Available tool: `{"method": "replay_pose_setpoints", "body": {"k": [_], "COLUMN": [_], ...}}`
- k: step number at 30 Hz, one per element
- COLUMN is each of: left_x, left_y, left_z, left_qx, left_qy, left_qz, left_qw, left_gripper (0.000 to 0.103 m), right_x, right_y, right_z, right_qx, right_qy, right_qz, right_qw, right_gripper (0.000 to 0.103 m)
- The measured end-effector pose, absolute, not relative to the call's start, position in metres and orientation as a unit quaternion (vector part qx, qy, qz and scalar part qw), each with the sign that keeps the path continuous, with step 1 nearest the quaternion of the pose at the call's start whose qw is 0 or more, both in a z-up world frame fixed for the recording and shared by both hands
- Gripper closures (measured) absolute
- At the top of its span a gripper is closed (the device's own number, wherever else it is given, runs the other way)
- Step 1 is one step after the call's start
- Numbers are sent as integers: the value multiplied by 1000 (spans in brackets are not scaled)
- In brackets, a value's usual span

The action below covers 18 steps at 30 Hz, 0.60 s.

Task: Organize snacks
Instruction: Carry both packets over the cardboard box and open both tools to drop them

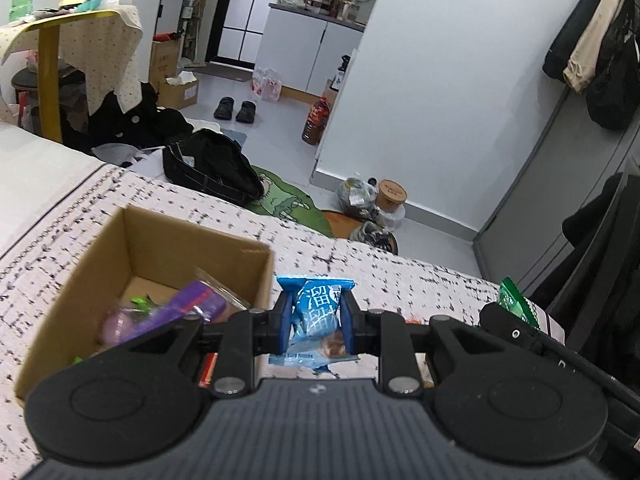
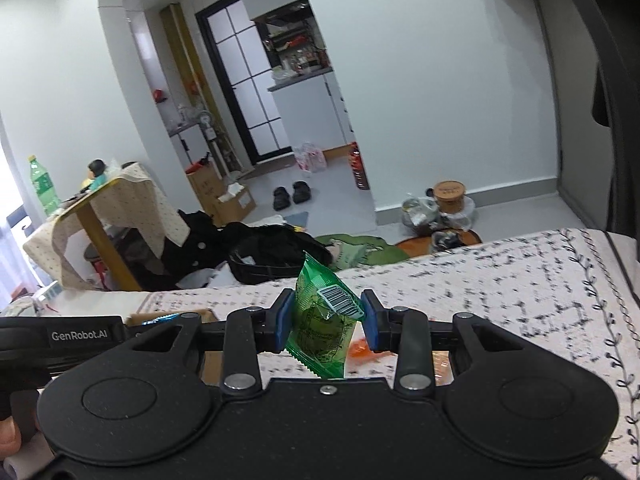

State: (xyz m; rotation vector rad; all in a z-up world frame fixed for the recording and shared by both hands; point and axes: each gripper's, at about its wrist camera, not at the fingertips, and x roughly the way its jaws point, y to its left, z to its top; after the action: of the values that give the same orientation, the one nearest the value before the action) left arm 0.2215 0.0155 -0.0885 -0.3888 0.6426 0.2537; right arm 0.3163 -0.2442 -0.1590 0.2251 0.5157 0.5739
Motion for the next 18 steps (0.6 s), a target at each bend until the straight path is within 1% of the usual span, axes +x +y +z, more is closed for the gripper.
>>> {"method": "replay_pose_setpoints", "body": {"k": [8, 18], "left_x": [209, 191], "left_y": [38, 68], "left_z": [-81, -88], "left_qx": [-194, -206], "left_qy": [307, 314], "left_qz": [140, 168], "left_qw": [921, 911], "left_gripper": [79, 79], "right_x": [310, 301], "right_y": [-219, -191], "right_z": [-151, -146], "right_qx": [104, 89], "right_qy": [246, 247], "right_qz": [309, 336], "right_qw": [913, 904], "right_gripper": [68, 68]}}
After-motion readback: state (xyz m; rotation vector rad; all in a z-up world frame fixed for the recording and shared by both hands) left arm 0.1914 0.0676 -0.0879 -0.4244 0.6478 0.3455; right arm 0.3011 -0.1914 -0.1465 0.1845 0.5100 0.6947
